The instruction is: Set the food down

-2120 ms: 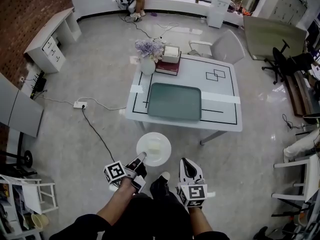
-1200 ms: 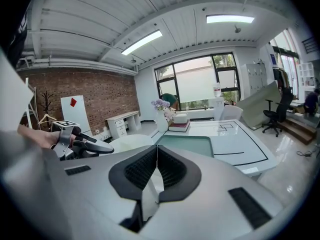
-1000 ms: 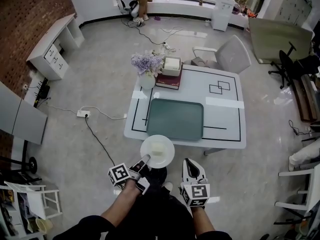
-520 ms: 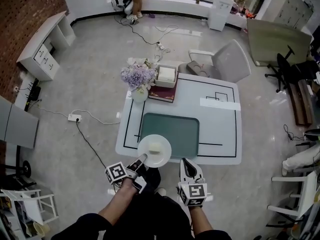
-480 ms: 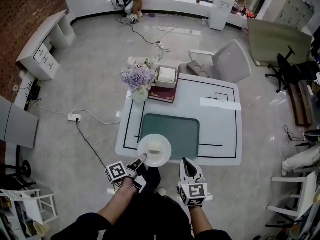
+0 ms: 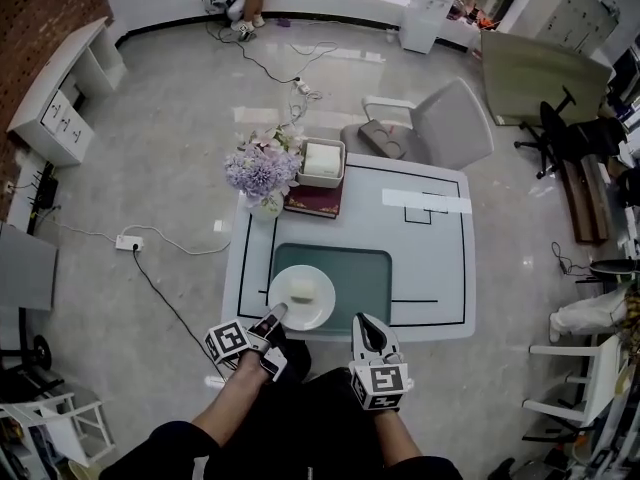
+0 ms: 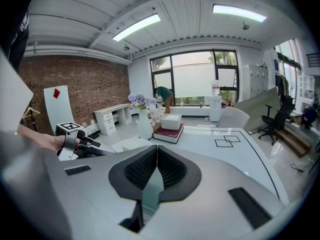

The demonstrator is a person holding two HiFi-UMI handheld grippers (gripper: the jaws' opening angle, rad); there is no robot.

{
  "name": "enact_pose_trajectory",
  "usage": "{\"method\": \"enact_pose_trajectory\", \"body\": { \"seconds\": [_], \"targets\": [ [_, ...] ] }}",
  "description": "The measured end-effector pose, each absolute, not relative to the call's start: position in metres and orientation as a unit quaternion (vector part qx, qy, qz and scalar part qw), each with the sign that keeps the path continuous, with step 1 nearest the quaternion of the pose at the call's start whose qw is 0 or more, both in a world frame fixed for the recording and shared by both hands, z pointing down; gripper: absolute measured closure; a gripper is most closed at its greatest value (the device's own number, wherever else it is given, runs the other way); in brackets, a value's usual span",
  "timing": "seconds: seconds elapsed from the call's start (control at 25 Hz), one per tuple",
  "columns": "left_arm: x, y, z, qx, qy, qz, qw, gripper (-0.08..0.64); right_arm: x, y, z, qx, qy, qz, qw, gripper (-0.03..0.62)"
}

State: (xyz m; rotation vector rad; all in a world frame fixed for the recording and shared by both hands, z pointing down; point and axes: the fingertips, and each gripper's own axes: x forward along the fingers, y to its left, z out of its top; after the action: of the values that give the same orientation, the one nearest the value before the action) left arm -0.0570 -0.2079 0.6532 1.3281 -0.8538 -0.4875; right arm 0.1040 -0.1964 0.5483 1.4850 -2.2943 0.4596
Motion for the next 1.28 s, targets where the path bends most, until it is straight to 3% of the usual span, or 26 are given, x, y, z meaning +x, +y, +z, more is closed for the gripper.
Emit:
{"method": "enact_pose_trajectory", "body": {
  "seconds": [1.28],
  "targets": [
    [-0.012, -0.256, 0.698, 0.588, -0.389, -0.161, 0.69, 0.54, 0.153, -0.212, 0.567, 0.556, -0.785, 0.194, 0.192, 0.582]
  ]
}}
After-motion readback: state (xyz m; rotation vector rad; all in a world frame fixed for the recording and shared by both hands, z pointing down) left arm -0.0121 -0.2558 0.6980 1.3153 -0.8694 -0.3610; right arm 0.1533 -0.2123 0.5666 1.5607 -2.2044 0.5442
